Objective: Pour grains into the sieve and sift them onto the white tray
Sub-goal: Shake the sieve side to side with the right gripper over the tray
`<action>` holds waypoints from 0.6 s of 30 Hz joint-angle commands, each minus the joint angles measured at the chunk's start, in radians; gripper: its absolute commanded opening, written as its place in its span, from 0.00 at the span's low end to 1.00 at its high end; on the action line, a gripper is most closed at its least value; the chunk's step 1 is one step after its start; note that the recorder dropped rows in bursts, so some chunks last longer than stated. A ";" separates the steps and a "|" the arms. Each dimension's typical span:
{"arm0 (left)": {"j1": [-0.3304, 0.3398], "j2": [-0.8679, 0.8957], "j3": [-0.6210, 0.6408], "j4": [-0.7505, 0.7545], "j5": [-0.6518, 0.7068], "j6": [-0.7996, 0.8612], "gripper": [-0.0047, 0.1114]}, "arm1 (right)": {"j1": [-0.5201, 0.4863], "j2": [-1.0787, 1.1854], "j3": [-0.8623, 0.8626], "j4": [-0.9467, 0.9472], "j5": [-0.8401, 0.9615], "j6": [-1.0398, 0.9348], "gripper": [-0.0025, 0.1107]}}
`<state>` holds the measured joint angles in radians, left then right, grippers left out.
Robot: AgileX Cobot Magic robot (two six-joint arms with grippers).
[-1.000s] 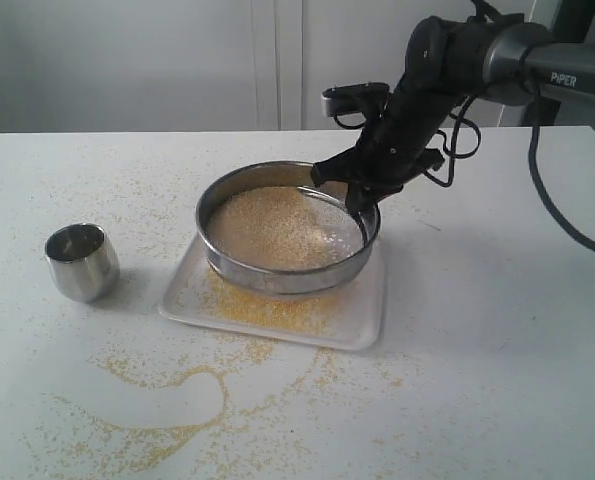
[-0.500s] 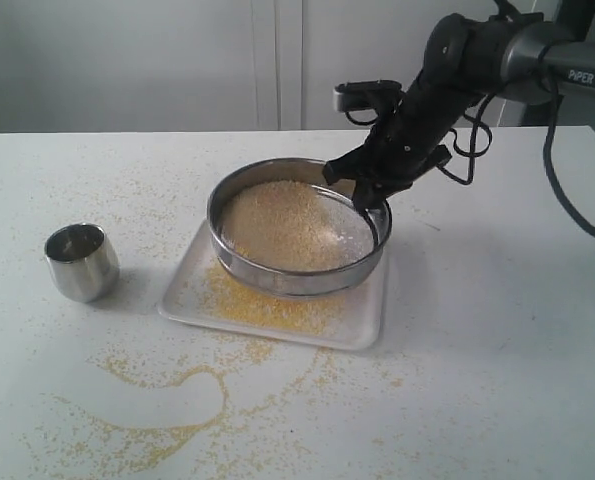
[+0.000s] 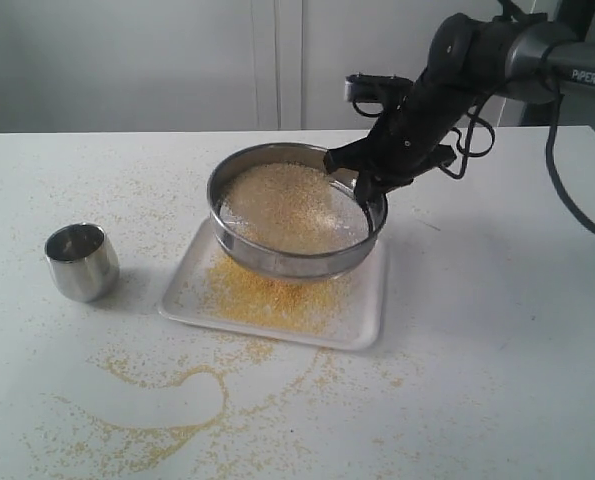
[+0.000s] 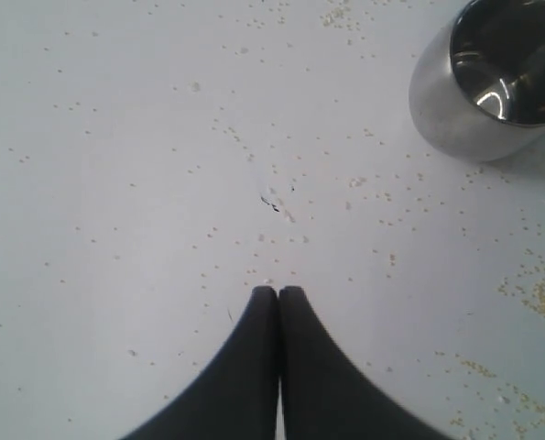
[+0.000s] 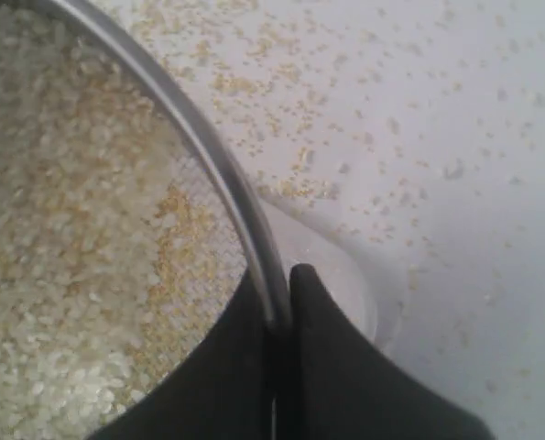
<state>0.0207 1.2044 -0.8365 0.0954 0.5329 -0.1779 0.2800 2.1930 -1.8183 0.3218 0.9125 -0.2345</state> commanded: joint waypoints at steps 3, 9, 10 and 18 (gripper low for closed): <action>0.001 -0.007 -0.001 -0.005 0.009 -0.002 0.04 | 0.000 -0.014 -0.006 -0.029 -0.010 0.208 0.02; 0.001 -0.007 -0.001 -0.005 0.009 -0.002 0.04 | -0.001 -0.016 -0.006 -0.046 -0.020 0.139 0.02; 0.001 -0.007 -0.001 -0.005 0.009 -0.002 0.04 | -0.002 -0.016 -0.006 0.018 -0.030 0.200 0.02; 0.001 -0.007 -0.001 -0.005 0.009 -0.002 0.04 | 0.026 -0.018 -0.006 -0.019 0.003 -0.179 0.02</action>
<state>0.0207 1.2044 -0.8365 0.0954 0.5329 -0.1779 0.3004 2.1911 -1.8183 0.3268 0.9008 -0.3288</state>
